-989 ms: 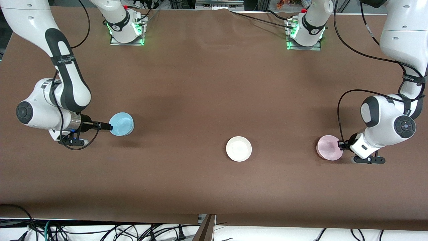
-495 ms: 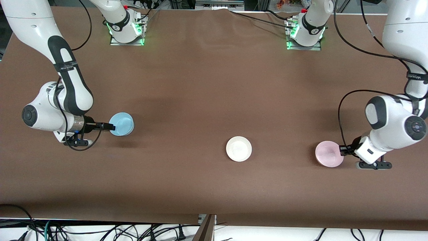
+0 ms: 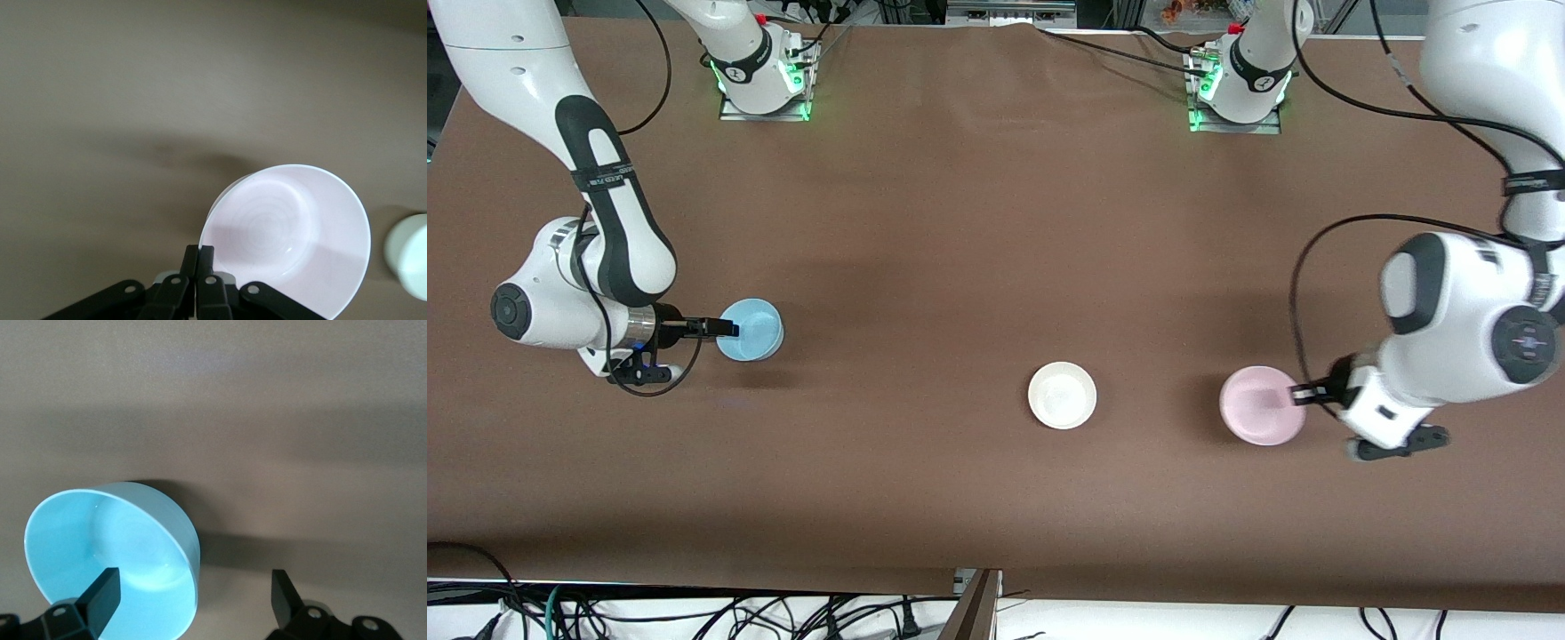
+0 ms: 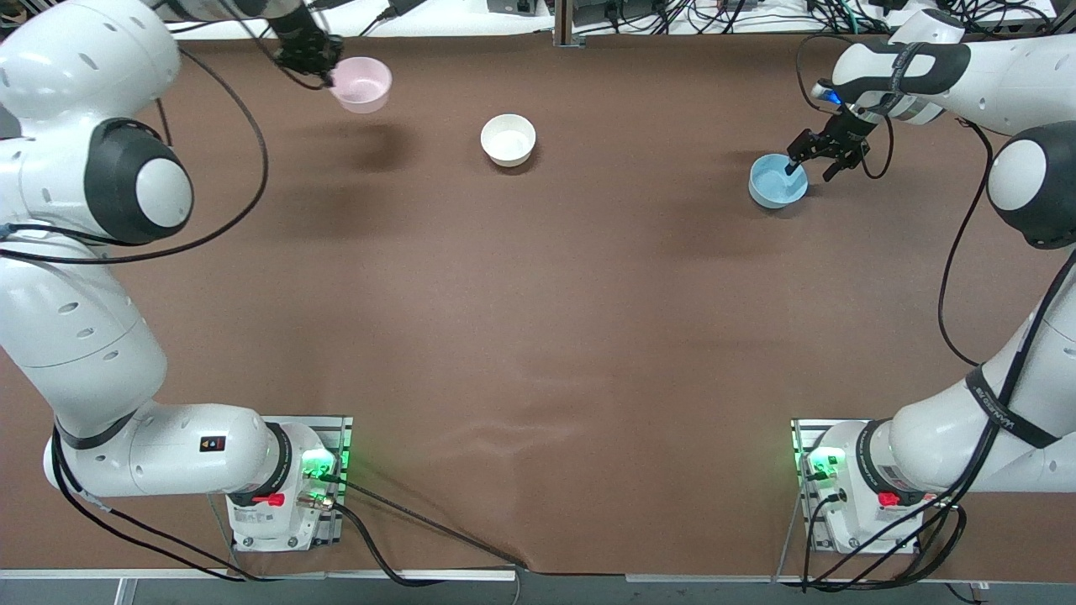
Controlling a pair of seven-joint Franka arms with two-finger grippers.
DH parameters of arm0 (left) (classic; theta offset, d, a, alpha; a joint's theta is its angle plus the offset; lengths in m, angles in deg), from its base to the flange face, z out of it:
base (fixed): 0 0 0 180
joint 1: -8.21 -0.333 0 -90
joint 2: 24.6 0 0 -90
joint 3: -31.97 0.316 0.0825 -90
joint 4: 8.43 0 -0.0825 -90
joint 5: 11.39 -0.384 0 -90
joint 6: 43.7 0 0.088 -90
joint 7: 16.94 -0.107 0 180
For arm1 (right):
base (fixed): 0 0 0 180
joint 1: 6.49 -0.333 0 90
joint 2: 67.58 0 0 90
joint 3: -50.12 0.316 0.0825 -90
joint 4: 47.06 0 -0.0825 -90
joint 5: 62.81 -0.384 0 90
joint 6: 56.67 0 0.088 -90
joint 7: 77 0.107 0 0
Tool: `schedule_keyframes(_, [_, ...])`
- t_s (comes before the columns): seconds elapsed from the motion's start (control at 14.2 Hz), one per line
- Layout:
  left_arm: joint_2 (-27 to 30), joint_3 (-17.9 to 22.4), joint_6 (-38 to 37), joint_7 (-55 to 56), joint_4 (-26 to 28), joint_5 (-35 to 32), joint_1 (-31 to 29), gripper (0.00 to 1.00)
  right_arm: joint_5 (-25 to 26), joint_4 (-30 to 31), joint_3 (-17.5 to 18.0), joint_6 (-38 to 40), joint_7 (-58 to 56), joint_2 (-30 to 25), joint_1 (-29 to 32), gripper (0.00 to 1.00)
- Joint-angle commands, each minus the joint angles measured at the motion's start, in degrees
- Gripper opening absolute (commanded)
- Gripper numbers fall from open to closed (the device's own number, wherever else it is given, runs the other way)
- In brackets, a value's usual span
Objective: Stack pink and blue bowls on white bowl
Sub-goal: 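Carry the pink bowl with the left gripper over the white bowl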
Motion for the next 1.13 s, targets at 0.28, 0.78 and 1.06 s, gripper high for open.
schedule_keyframes(0.28, [-0.01,1.09,-0.77,24.5,-0.57,0.16,14.04,0.0,-1.48,0.38,0.24,-0.11,-1.8,0.26,0.24,0.46])
schedule_keyframes(0.78, [-5.1,1.18,10.64,41.3,-0.48,0.16,21.69,0.0,-1.48,0.11,0.32,-0.02,-1.89,0.44,-0.03,0.25])
schedule_keyframes(1.06, [-6.69,1.26,13.56,43.16,-0.31,0.16,22.58,0.0,-1.3,-0.41,0.59,0.51,-2.67,0.35,-0.03,0.15])
